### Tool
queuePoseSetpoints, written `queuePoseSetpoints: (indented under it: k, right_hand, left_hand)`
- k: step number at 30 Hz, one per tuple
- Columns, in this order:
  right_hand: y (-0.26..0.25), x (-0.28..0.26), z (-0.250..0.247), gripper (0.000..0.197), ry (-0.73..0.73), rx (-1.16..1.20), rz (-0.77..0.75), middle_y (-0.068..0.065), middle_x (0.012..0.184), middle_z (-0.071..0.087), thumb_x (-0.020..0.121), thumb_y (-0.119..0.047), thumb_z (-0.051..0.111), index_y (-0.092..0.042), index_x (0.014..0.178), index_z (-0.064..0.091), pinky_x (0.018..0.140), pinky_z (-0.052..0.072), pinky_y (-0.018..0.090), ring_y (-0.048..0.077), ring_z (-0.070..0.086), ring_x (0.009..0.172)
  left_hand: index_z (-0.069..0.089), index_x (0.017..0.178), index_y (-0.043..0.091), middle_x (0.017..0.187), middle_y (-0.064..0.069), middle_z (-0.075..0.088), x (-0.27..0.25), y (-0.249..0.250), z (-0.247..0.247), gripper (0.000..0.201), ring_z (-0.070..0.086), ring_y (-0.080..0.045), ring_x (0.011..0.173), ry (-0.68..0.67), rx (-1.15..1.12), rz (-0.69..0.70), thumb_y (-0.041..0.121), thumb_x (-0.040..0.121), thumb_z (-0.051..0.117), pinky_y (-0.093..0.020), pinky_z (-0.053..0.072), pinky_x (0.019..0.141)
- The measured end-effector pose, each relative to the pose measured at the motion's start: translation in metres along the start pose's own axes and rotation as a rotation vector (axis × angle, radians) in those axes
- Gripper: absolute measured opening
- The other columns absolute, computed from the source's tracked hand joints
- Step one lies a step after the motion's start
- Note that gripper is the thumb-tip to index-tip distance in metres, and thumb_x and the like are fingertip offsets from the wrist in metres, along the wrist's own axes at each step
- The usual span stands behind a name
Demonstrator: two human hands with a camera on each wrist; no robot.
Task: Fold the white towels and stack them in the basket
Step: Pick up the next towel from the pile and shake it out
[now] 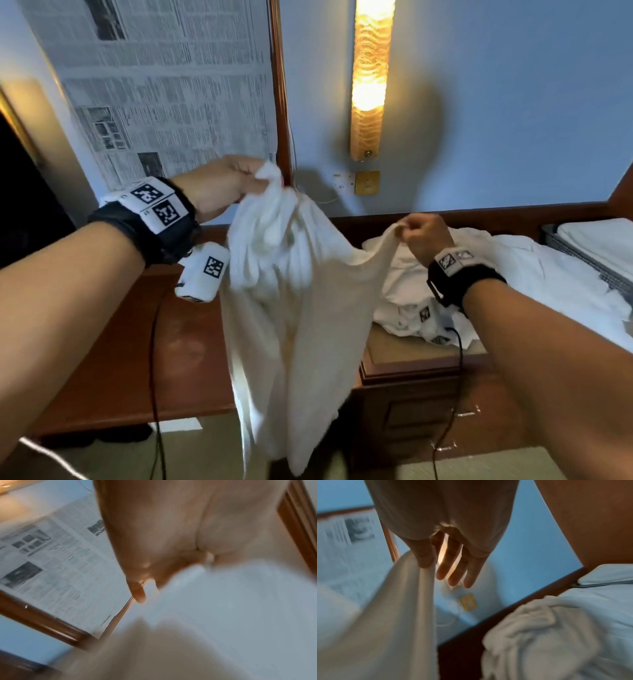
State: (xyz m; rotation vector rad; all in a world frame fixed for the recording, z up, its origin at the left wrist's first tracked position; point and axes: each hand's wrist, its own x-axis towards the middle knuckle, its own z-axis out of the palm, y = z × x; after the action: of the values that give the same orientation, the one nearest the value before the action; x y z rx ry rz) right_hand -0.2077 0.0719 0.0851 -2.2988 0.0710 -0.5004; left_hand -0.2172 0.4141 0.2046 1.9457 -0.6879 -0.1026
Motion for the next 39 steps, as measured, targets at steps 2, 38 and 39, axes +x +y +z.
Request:
queuePoseSetpoints:
  k: [2,38,39]
  right_hand:
    - [-0.051,0.012,-0.001,0.012,0.06,0.1,-0.097,0.009,0.078,0.066,0.092,-0.013,0.062,-0.009,0.084,0.07,0.072,0.05,0.035,0.029,0.062,0.077]
    - [-0.424,-0.067,0.053,0.015,-0.115,0.49,-0.59,-0.003,0.081,0.07,0.097,-0.022,0.063,-0.011,0.094,0.072,0.065,0.053,0.024,0.011,0.063,0.075]
    - [-0.425,-0.068,0.056,0.014,-0.143,0.508,-0.573,-0.002,0.081,0.069,0.097,-0.022,0.062,-0.012,0.093,0.071,0.07,0.055,0.03,0.015,0.063,0.077]
  left_hand:
    - [0.08,0.09,0.017,0.097,0.001,0.078,-0.012,0.004,-0.015,0.018,0.071,-0.011,0.098,-0.15,0.06,-0.008,0.027,0.076,0.083,-0.018,0.051,0.089]
    - [0.077,0.083,0.02,0.076,0.009,0.073,-0.104,0.052,-0.199,0.013,0.062,-0.006,0.072,0.28,-0.1,0.473,0.028,0.073,0.076,-0.024,0.05,0.069]
    - [0.077,0.084,0.019,0.078,0.007,0.073,-0.105,0.05,-0.201,0.014,0.062,-0.008,0.074,0.283,-0.097,0.471,0.028,0.074,0.077,-0.026,0.05,0.07]
